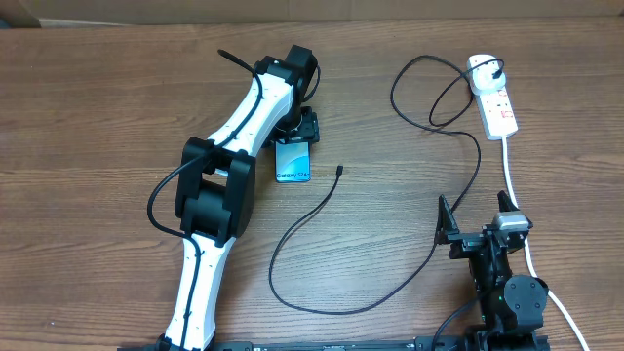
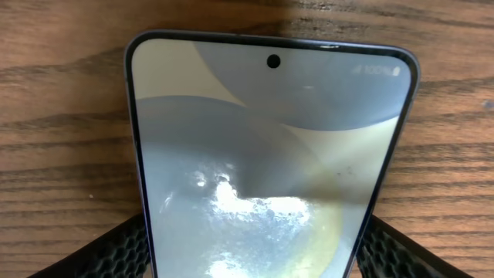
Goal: Plug charger to phone and switch on socket
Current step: 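Close the left gripper on the smartphone's bottom edge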
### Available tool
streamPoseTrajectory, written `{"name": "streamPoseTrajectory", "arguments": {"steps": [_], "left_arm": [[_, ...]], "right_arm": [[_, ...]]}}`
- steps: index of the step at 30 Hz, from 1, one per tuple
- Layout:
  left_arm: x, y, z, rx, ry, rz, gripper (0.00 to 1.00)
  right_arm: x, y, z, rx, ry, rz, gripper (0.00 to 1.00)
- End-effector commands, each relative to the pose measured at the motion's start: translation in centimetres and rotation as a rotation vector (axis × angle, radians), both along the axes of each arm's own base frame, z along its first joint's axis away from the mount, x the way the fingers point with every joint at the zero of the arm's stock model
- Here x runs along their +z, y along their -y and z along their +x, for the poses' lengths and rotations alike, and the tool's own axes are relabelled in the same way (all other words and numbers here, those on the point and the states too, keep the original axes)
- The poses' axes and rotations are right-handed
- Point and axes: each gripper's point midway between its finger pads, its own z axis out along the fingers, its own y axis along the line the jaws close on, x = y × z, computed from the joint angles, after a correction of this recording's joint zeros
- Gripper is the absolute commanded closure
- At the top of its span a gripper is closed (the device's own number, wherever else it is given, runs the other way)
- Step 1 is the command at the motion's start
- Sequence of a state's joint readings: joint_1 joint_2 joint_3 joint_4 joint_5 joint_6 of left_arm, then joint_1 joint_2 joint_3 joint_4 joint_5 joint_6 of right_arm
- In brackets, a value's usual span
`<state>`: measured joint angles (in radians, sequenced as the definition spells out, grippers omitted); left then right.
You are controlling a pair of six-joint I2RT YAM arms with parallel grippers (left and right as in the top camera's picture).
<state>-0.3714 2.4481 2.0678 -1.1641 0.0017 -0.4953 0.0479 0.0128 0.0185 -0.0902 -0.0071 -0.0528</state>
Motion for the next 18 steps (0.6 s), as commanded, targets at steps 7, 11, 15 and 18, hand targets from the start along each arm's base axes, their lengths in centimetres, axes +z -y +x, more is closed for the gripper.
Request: {"name": "streamPoseTrajectory", "arguments": {"steps": [7,11,15,18], "left_arm": [[-2.42,-0.76,-1.33,0.008,-0.062,0.033,0.21],[-2.42,-0.70,-1.35,0.010,-0.065,0.026,0.24],[-2.40,-0.71,-1.34,0.010,-0.064,0.026,0.22],[-2.39,-0.75,-1.46,0.009,-0.069,0.028,0.24]], "right_arm": [[-0.13,0.03,0.00,-0.004,0.006,-0.004,0.00],[-0.13,0.03,0.00,-0.004,0.006,-0.004,0.00],[-0.13,0.03,0.00,-0.004,0.006,-0.004,0.00],[-0.13,0.03,0.00,-0.004,0.006,-0.004,0.00]]}}
